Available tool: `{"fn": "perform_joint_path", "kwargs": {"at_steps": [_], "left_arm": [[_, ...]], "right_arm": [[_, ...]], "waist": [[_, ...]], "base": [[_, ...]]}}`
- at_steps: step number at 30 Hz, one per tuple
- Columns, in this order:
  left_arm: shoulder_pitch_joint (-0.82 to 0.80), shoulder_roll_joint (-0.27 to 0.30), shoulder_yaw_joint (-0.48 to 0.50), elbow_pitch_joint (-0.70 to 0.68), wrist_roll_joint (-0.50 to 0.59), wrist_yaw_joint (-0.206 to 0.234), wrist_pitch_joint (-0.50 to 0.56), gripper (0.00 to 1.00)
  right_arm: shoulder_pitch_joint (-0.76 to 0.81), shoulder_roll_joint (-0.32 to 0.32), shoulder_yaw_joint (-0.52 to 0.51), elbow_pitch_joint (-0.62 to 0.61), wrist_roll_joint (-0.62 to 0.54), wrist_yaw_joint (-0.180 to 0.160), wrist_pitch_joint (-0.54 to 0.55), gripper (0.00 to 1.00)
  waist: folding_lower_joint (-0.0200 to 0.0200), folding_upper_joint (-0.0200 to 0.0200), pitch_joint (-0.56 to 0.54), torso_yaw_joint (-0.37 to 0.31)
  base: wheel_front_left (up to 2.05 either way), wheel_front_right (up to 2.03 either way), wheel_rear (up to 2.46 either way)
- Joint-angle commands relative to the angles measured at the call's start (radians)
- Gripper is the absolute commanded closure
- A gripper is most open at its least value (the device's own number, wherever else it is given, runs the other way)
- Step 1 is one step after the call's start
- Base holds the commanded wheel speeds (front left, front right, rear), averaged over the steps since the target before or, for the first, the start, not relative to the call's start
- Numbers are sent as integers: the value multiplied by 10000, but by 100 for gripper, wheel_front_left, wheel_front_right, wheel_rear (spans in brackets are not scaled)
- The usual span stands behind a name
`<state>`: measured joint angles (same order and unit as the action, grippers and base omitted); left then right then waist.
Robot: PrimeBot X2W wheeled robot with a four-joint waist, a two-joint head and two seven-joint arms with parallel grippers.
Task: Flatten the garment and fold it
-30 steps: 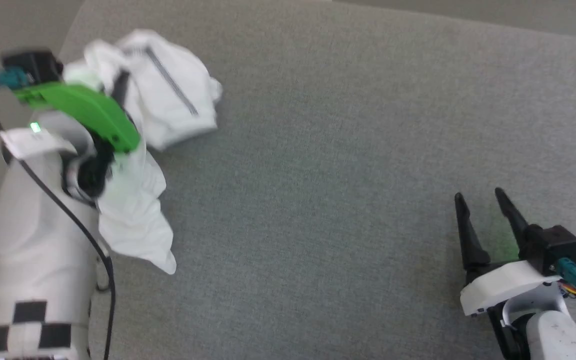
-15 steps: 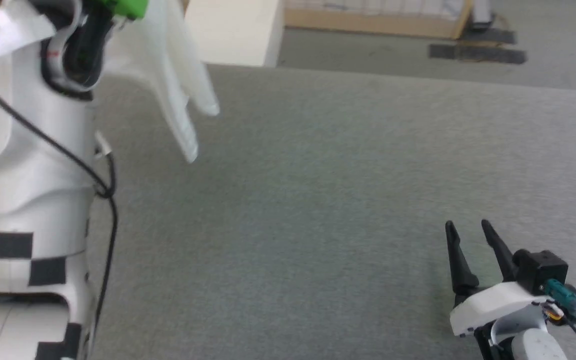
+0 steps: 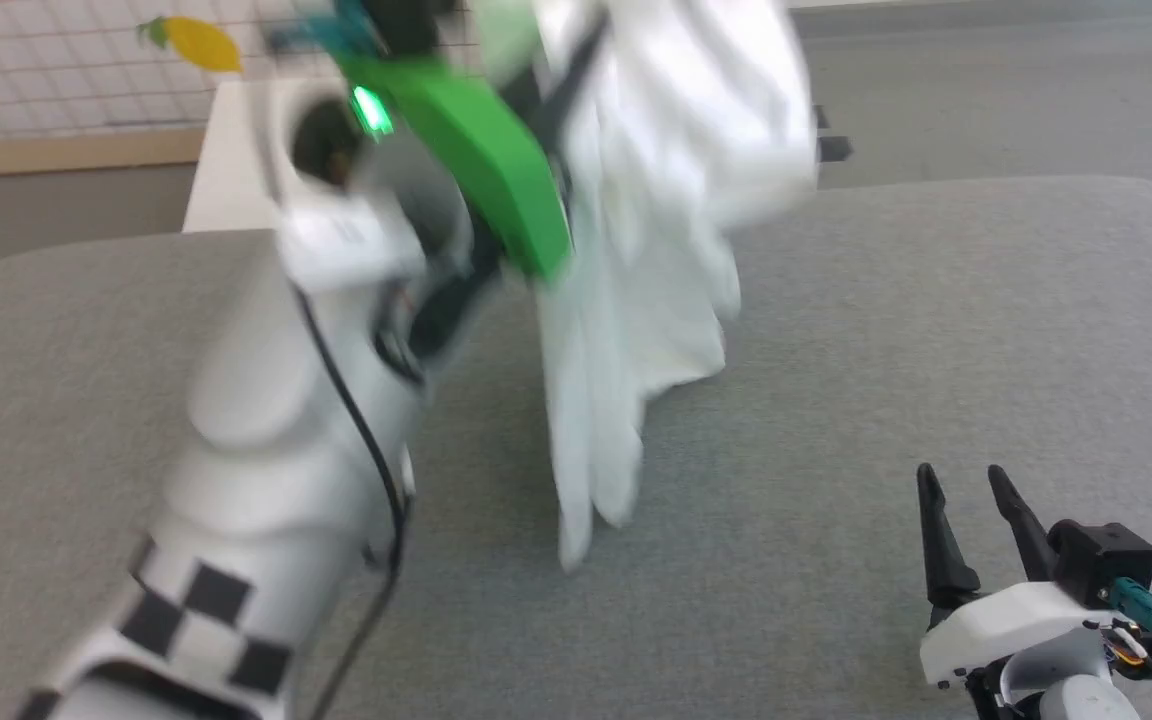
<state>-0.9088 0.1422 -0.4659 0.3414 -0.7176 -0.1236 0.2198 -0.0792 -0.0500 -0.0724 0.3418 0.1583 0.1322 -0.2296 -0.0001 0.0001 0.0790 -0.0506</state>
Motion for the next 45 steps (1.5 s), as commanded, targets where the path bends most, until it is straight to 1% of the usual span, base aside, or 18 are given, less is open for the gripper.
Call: {"fn": "perform_joint_path", "kwargs": {"at_steps": [1, 3, 7, 10, 13, 15, 16, 17, 18, 22, 26, 31, 34, 37, 39, 40, 42, 45], "left_arm": [[556, 57, -326, 162, -124, -69, 77, 100], [1139, 192, -968, 506, -103, -70, 366, 100], [2263, 197, -1923, 1255, -409, -70, 1034, 100], [2972, 313, -2785, 1704, -533, -70, 1853, 100], [3436, 488, -3340, 2099, -538, -70, 2490, 100], [3659, 511, -3425, 2265, -664, -69, 2716, 100], [3721, 527, -3400, 2302, -724, -39, 2744, 94], [3764, 522, -3312, 2297, -836, -2, 2742, 30], [3797, 504, -3154, 2242, -1005, 45, 2695, 0], [3856, 514, -2275, 1660, -1844, 249, 2455, 0], [3908, 808, -1202, 706, -2552, 519, 1943, 0], [4271, 1324, 356, -519, -3050, 1022, 595, 0], [4651, 1637, 1126, -1015, -2716, 1294, -832, 0], [5289, 1915, 1648, -1355, -1987, 1566, -2523, 0], [5799, 2129, 1783, -1463, -1209, 1889, -3657, 0], [6040, 2103, 1899, -1520, -1035, 2002, -4116, 0], [6589, 2159, 1980, -1612, -352, 2316, -4598, 0], [7460, 1931, 2186, -1817, 452, 2621, -4793, 0]], "right_arm": [[116, -3, -54, 39, -26, -15, -74, 0], [152, -3, -120, 78, 30, -15, -76, 0], [219, -3, -297, 130, 106, -15, -96, 0], [260, -3, -420, 150, 95, -15, -123, 0], [290, -3, -440, 176, 73, -15, -141, 0], [295, -3, -438, 204, 78, -15, -153, 0], [305, -3, -432, 220, 89, -15, -159, 0], [315, -3, -428, 233, 99, -15, -164, 0], [335, -3, -435, 250, 108, -15, -170, 0], [401, -3, -396, 314, 130, -15, -189, 0], [446, -3, -347, 340, 147, -15, -201, 0], [440, -3, -313, 323, 110, -15, -203, 0], [416, -3, -315, 310, 140, -15, -198, 0], [423, -3, -313, 265, 113, -15, -190, 0], [435, -3, -320, 237, 98, -15, -187, 0], [437, -3, -326, 226, 100, -15, -181, 0], [439, -3, -345, 204, 106, -15, -168, 0], [446, -3, -285, 205, 139, -15, -13, 0]], "waist": [[1, -1, -144, -321], [1, -1, -124, -333], [1, -1, -66, -294], [1, -1, -23, -200], [1, -1, -19, -78], [1, -1, -35, 36], [1, -1, -58, 101], [1, -1, -81, 152], [1, -1, -128, 227], [1, -1, -287, 457], [1, -1, -447, 640], [1, -1, -611, 781], [1, -1, -670, 830], [1, -1, -733, 870], [1, -1, -766, 871], [1, -1, -769, 873], [1, -1, -786, 875], [1, -1, -775, 892]], "base": [[0, 0, 0], [0, 0, 0], [0, 0, 0], [0, 0, 0], [0, 0, 0], [0, 0, 0], [0, 0, 0], [0, 0, 0], [0, 0, 0], [0, 0, 0], [0, 0, 0], [0, 0, 0], [0, 0, 0], [0, 0, 0], [0, 0, 0], [0, 0, 0], [0, 0, 0], [0, 0, 0]]}}
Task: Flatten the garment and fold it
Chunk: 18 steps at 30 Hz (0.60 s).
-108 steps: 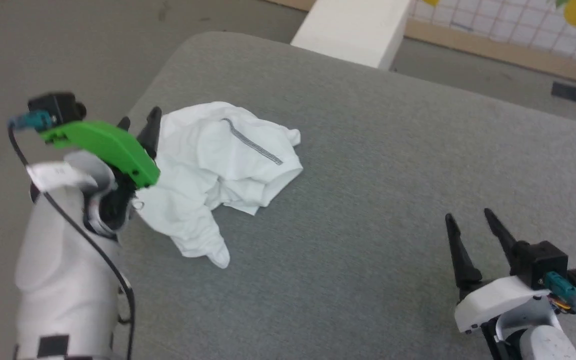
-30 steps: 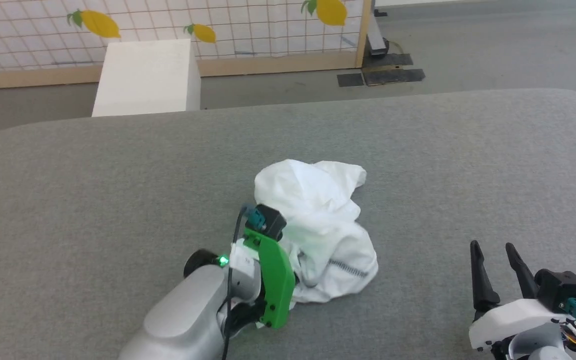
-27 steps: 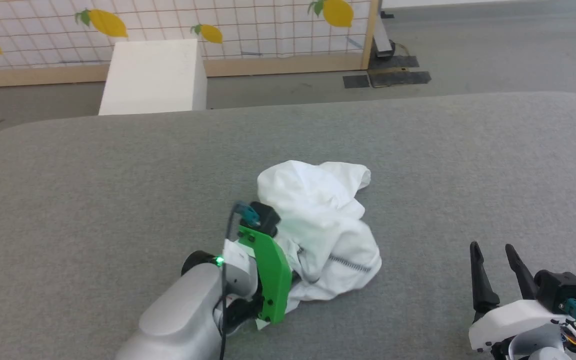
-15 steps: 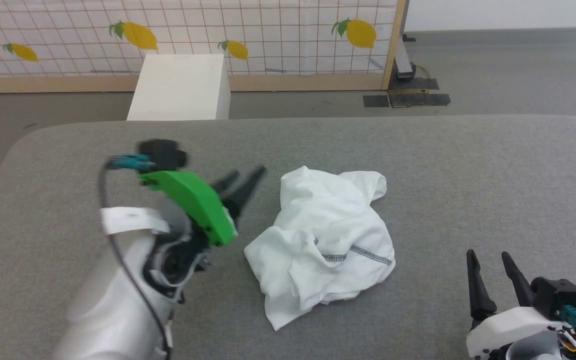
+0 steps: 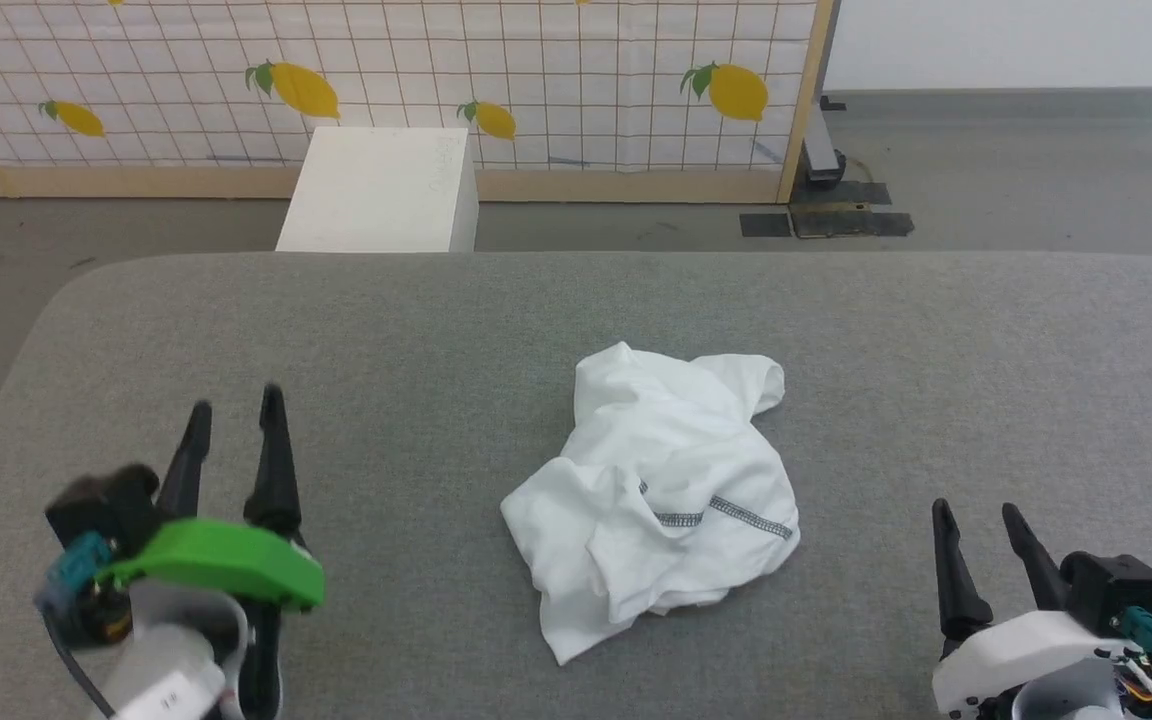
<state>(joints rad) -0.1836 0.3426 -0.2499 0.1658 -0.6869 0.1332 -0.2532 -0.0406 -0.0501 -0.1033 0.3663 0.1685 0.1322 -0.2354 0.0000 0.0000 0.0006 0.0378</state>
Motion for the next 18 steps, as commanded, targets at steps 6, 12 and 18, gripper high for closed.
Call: {"fn": "perform_joint_path", "kwargs": {"at_steps": [6, 12, 18], "left_arm": [[1550, -1131, 926, -966, 1424, 118, -82, 0], [1868, -1986, 1459, -1119, 2109, -326, -84, 0], [1606, -2549, 1687, -1126, 2559, -736, -84, 0]], "right_arm": [[-385, -1, 483, -247, 347, -15, 1139, 0], [-2215, -1, 937, -438, -140, -15, 3315, 0], [-4372, -1, 1486, 482, -765, -15, 6146, 0]], "waist": [[0, 0, 323, 102], [0, 0, 948, 361], [0, 0, 1625, 847]], "base": [[0, 0, 0], [0, 0, 0], [0, 0, 0]]}}
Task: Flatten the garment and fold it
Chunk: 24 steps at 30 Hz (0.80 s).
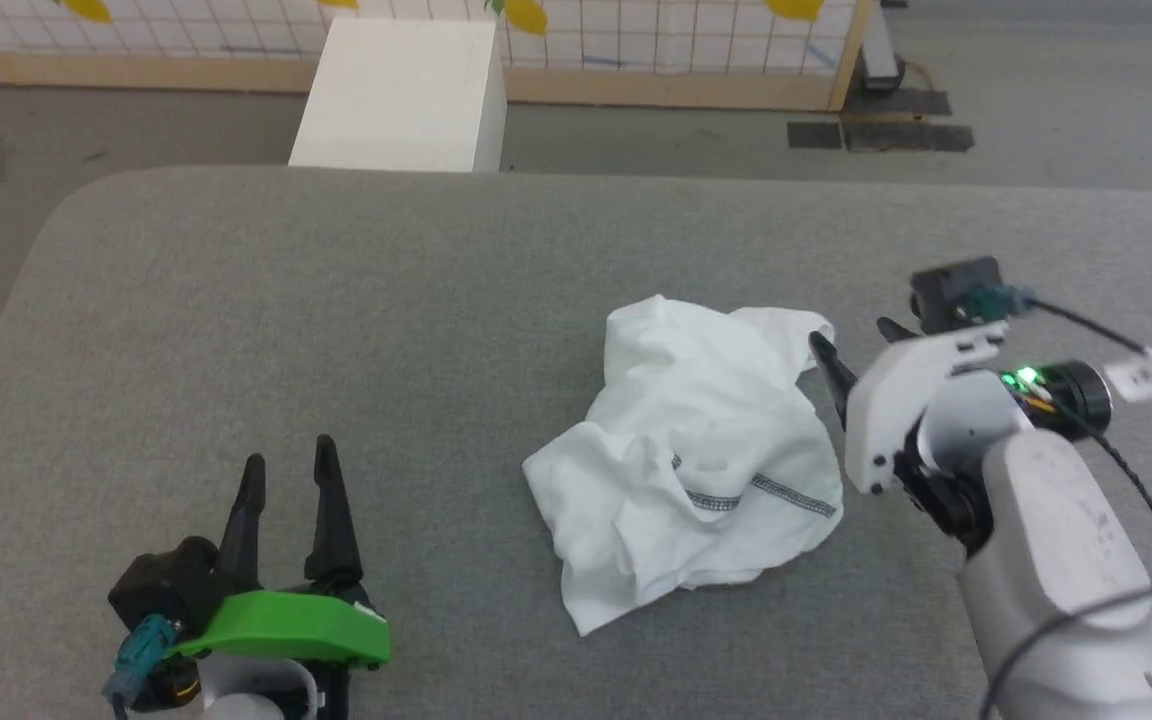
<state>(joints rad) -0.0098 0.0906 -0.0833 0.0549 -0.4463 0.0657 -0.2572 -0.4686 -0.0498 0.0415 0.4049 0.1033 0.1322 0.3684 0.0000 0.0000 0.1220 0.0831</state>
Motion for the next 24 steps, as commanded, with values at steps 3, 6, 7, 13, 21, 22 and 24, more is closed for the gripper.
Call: {"fn": "perform_joint_path", "kwargs": {"at_steps": [3, 6, 7, 13, 21, 22, 24], "left_arm": [[-292, -200, 48, 47, 298, -285, -44, 0], [-491, -327, 105, 144, 405, -507, -44, 0], [-516, -344, 125, 164, 417, -533, -45, 0], [-618, -397, 204, 303, 459, -662, -45, 0], [-604, -401, 108, 380, 439, -718, -45, 0], [-601, -402, 88, 384, 444, -726, -45, 0], [-578, -402, 35, 410, 446, -734, -45, 0]], "right_arm": [[-850, -27, 267, 918, -651, -15, 1378, 0], [-1316, -85, 364, 1603, -948, -15, 1929, 0], [-1368, -86, 362, 1713, -988, -15, 1906, 0], [-1619, -84, 339, 2271, -862, -15, 1127, 100], [-1527, -975, -699, 1235, 89, -15, -217, 100], [-1398, -1162, -986, 1077, 113, -15, -236, 100], [-1010, -1583, -1782, 730, 93, -15, -225, 100]], "waist": [[0, 0, 691, 730], [0, 0, 1017, 1131], [0, 0, 1074, 1182], [0, 0, 1191, 1216], [0, 0, 685, 677], [0, 0, 614, 622], [0, 0, 487, 524]], "base": [[0, 0, 0], [0, 0, 0], [0, 0, 0], [0, 0, 0], [0, 0, 0], [0, 0, 0], [0, 0, 0]]}}
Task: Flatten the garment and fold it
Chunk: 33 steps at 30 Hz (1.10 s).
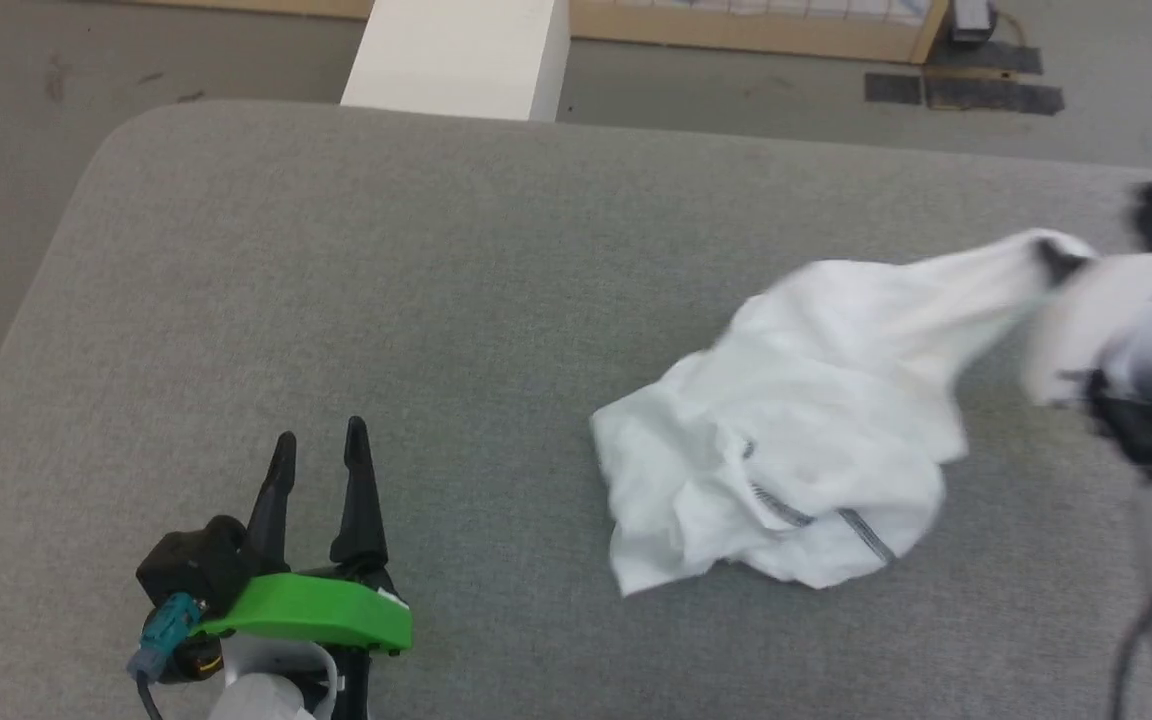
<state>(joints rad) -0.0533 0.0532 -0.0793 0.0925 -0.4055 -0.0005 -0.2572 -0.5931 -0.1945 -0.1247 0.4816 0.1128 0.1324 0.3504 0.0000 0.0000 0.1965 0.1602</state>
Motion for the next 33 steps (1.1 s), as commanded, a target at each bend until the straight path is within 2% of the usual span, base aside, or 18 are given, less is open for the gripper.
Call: {"fn": "perform_joint_path", "kwargs": {"at_steps": [1, 4, 7, 11, 12, 13, 20, 24, 29, 33], "left_arm": [[-132, -28, -27, 52, 40, -74, -45, 0], [-74, -28, -73, 123, 26, -82, -45, 0], [45, -29, -51, 183, 26, -102, -45, 0], [160, -29, 11, 288, 11, -135, -45, 0], [167, -29, 9, 325, 3, -146, -45, 0], [160, -29, 2, 359, -2, -153, -45, 0], [-86, -29, -330, 558, -251, -302, -45, 0], [-510, -29, -762, 588, -515, -425, 282, 0], [-1913, -29, -1784, 700, -1147, -663, 1939, 0], [-3361, -29, -2878, 1200, -1865, -711, 3999, 0]], "right_arm": [[450, -299, -519, -155, -52, -17, -3, 100], [1334, -535, -1867, -554, -334, -17, 246, 100], [2416, -224, -3005, -952, -598, -17, 603, 100], [3097, 433, -3395, -1211, -550, -17, 737, 100], [3177, 611, -3380, -1374, -451, -17, 584, 59], [3224, 778, -3432, -1551, -306, -17, 380, 0], [3863, 1369, -4135, -2938, 238, -17, -1195, 0], [4551, 1434, -3865, -3358, 847, -17, -1625, 0], [5098, 1440, -3278, -3441, 1444, -17, -1964, 0], [5065, 1441, -2915, -3453, 1490, -17, -1980, 0]], "waist": [[0, 0, -310, -287], [0, 0, -464, -378], [0, 0, -593, -519], [0, 0, -676, -701], [0, 0, -689, -726], [0, 0, -731, -752], [0, 0, -995, -753], [0, 0, -1024, -917], [0, 0, -863, -1292], [0, 0, -621, -1683]], "base": [[0, 0, 0], [0, 0, 0], [0, 0, 0], [0, 0, 0], [0, 0, 0], [0, 0, 0], [0, 0, 0], [0, 0, 0], [0, 0, 0], [0, 0, 0]]}}
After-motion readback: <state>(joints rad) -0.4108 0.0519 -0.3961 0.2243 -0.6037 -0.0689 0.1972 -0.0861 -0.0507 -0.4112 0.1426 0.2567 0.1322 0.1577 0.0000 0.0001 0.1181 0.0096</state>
